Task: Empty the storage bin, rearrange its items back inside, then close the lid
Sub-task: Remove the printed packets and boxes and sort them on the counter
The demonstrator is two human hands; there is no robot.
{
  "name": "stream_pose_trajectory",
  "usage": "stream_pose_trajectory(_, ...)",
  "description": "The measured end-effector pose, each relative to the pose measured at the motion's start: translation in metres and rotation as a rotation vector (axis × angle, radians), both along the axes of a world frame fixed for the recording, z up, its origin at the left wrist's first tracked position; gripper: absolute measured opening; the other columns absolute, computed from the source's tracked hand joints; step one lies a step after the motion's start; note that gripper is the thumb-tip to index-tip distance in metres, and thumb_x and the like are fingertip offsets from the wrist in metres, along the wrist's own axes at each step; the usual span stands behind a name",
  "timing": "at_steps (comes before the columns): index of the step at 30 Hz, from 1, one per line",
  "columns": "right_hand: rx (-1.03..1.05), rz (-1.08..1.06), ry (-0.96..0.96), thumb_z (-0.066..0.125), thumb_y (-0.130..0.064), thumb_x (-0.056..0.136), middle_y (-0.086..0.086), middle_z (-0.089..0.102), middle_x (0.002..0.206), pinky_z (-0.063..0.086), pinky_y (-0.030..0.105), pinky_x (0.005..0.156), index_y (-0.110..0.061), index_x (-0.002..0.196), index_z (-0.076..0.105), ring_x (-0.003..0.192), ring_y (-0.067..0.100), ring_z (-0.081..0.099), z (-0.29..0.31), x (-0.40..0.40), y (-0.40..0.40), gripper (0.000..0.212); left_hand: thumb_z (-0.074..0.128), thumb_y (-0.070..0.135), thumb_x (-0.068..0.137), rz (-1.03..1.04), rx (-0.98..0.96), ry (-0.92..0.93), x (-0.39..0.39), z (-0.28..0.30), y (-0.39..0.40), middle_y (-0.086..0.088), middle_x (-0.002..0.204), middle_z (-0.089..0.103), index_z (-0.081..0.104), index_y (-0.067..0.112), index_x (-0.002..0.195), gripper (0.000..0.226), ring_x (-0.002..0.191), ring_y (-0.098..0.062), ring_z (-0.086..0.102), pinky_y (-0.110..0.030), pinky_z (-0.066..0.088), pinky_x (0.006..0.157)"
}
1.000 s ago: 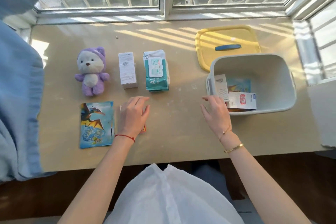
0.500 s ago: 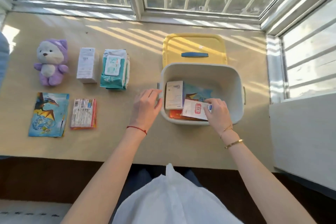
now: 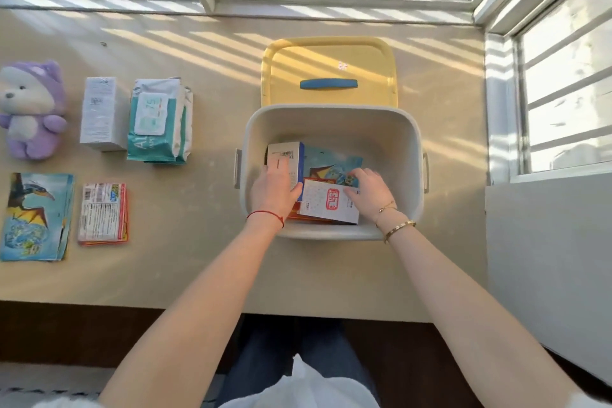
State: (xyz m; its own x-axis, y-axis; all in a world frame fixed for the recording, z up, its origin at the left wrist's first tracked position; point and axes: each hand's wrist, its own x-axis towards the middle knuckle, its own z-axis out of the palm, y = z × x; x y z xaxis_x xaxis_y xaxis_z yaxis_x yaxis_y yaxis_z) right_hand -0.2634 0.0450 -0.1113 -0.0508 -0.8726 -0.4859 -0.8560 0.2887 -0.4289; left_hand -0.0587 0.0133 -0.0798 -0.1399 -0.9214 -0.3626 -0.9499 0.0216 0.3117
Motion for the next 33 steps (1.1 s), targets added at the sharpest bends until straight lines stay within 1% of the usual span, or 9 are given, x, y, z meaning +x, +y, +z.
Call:
stream_pose_trajectory(5,0.105,0.029,-0.042,0.058,-0.024,0.091,0.01,0.053,0.127,0.04,0.036,0.1,-0.01,0.134,0.046,0.121,0.026,0.044,-0.015,-0.001,-0.002,0.047,0.07,0.04,0.079,0.066,0.093,-0.089,-0.011,-0.027,0.002,-0.011,0.133,0.042,0.034,0.011,0.136,0.073,0.107,-0.028,0.051,-0.038,0.051,0.076)
stream_pose_trajectory(11,0.161,0.024,-0.047,0.066,-0.029,0.085,0.008,0.052,0.122,0.046,0.04,0.099,-0.009,0.123,0.053,0.115,0.025,0.048,-0.026,-0.002,-0.004,0.044,0.076,0.034,0.075,0.097,0.095,-0.181,-0.019,-0.039,0.002,-0.013,0.128,0.04,0.03,0.011,0.135,0.08,0.103,-0.029,0.049,-0.037,0.049,0.076)
stream_pose_trajectory(16,0.238,-0.059,-0.11,0.071,-0.022,0.081,0.007,0.06,0.11,0.056,0.042,0.079,-0.014,0.108,0.045,0.096,0.025,0.061,-0.016,-0.004,-0.007,0.038,0.075,0.023,0.077,0.105,0.139,-0.094,-0.018,-0.032,-0.002,-0.015,0.131,0.041,0.019,0.015,0.145,0.088,0.11,-0.034,0.049,-0.043,0.049,0.083)
stream_pose_trajectory(20,0.176,-0.052,-0.111,0.066,-0.018,0.085,0.007,0.054,0.115,0.048,0.031,0.077,-0.016,0.116,0.049,0.101,0.024,0.057,0.003,-0.007,-0.011,0.035,0.066,0.01,0.078,0.172,0.153,0.037,-0.015,-0.014,-0.004,-0.016,0.124,0.05,0.007,0.018,0.15,0.093,0.1,-0.039,0.058,-0.044,0.049,0.076)
stream_pose_trajectory(23,0.101,-0.138,-0.132,0.061,-0.02,0.089,0.005,0.051,0.115,0.039,0.026,0.077,-0.016,0.124,0.051,0.103,0.021,0.055,0.026,-0.01,-0.009,0.037,0.061,0.011,0.079,0.274,0.134,0.154,-0.007,0.0,-0.004,-0.014,0.12,0.058,0.019,0.018,0.147,0.081,0.1,-0.037,0.059,-0.042,0.05,0.079)
stream_pose_trajectory(26,0.009,-0.295,-0.273,0.062,-0.022,0.088,0.002,0.056,0.113,0.046,0.028,0.08,-0.016,0.12,0.052,0.1,0.015,0.056,0.051,-0.008,-0.003,0.034,0.06,0.017,0.081,0.417,0.104,0.426,0.0,0.024,0.001,-0.002,0.108,0.064,0.04,0.023,0.131,0.055,0.092,-0.024,0.062,-0.034,0.052,0.078)
stream_pose_trajectory(28,-0.019,-0.394,-0.422,0.062,-0.022,0.089,0.0,0.06,0.112,0.052,0.023,0.077,-0.017,0.118,0.05,0.095,0.008,0.058,0.068,-0.001,0.002,0.031,0.06,0.015,0.083,0.478,0.131,0.578,0.004,0.042,0.004,0.005,0.106,0.063,0.045,0.022,0.126,0.046,0.091,-0.013,0.061,-0.027,0.051,0.077)
stream_pose_trajectory(31,-0.063,-0.455,-0.599,0.061,-0.024,0.091,-0.009,0.06,0.105,0.051,0.012,0.064,-0.023,0.12,0.045,0.088,0.0,0.059,0.097,0.019,0.008,0.033,0.055,0.008,0.088,0.603,0.236,0.821,0.013,0.061,0.008,0.002,0.116,0.061,0.045,0.019,0.129,0.043,0.103,-0.013,0.061,-0.038,0.054,0.089)
stream_pose_trajectory(33,-0.106,-0.446,-0.642,0.061,-0.026,0.091,-0.014,0.059,0.102,0.054,0.016,0.069,-0.025,0.123,0.043,0.088,0.0,0.061,0.111,0.036,0.01,0.037,0.049,0.001,0.09,0.701,0.292,0.972,0.021,0.073,0.011,-0.004,0.121,0.061,0.044,0.016,0.132,0.046,0.107,-0.017,0.061,-0.039,0.054,0.088)
